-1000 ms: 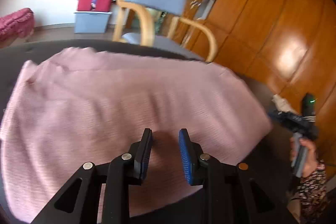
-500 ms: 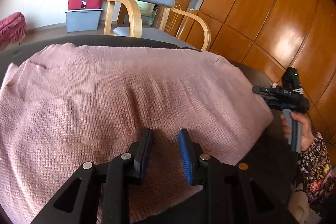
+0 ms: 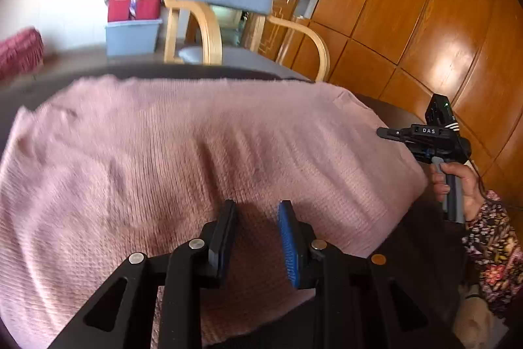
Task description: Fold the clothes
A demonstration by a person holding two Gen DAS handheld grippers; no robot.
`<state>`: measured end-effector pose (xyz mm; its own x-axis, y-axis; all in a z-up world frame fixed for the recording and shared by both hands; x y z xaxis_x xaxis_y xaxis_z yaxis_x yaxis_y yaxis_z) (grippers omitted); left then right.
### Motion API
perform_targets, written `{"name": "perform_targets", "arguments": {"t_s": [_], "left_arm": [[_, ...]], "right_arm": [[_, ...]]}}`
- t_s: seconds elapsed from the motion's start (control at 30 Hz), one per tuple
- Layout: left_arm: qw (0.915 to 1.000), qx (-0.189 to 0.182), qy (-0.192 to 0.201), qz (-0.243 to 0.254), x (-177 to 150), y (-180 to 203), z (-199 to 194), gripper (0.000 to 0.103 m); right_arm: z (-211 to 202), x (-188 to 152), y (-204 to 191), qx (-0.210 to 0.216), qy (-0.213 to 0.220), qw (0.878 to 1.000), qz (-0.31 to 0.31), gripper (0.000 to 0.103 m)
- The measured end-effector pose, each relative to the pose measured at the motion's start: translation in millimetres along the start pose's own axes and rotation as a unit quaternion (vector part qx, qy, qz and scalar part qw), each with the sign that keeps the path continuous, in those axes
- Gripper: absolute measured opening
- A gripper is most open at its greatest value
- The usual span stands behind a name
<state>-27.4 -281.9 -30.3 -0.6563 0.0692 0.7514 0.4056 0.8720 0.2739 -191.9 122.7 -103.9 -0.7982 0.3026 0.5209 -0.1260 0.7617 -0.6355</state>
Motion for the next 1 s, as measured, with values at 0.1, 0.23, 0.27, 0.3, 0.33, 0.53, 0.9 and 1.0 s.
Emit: {"name": "perform_targets", "arguments": {"t_s": [0.1, 0.23, 0.27, 0.3, 0.33, 0.53, 0.9, 1.0], "left_arm": [[0.9995, -0.009, 0.028, 0.009, 7, 14, -5, 0.026], [0.9994, 0.019, -0.019, 0.021, 9, 17, 28, 0.026], [0.9987, 0.028, -0.034, 0.025, 10, 17, 37, 0.026], [0.9983, 0.033, -0.040, 0.028, 10, 18, 41, 0.026], [0.9982, 0.035, -0.039, 0.031, 11, 19, 41, 0.026], [0.9992, 0.024, -0.020, 0.027, 14, 17, 30, 0.026], [0.9922, 0.081, 0.060, -0.073, -6, -86, -62, 0.026], [0.9867, 0.097, 0.050, -0.121, -22, -123, -77, 0.026]], "right_arm": [[-3, -1, -3, -0.002, 0.006, 1.000, -0.005, 0.020], [-8, 1, -8, 0.015, 0.015, 1.000, 0.018, 0.020], [-9, 3, -10, 0.024, 0.016, 0.999, 0.026, 0.020], [-10, 4, -12, 0.032, 0.018, 0.999, 0.033, 0.020], [-12, 4, -17, 0.040, 0.018, 0.998, 0.038, 0.020], [-25, 6, -48, 0.084, 0.019, 0.994, 0.066, 0.019], [12, -8, -166, 0.128, -0.011, 0.990, 0.056, 0.019], [29, -15, -200, 0.136, -0.024, 0.989, 0.049, 0.019]]}}
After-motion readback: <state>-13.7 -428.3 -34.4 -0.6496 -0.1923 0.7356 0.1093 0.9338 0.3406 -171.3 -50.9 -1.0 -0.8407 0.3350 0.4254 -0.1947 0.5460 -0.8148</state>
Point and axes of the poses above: each gripper's, at about its wrist camera, not at the fingertips, and z roughly the way its jaws point, y to its right, x to its top, the point moved 3 cm from there along z, roughly the way its jaws point, and after that the axes turned 3 degrees about y, right-handed, at the moved point
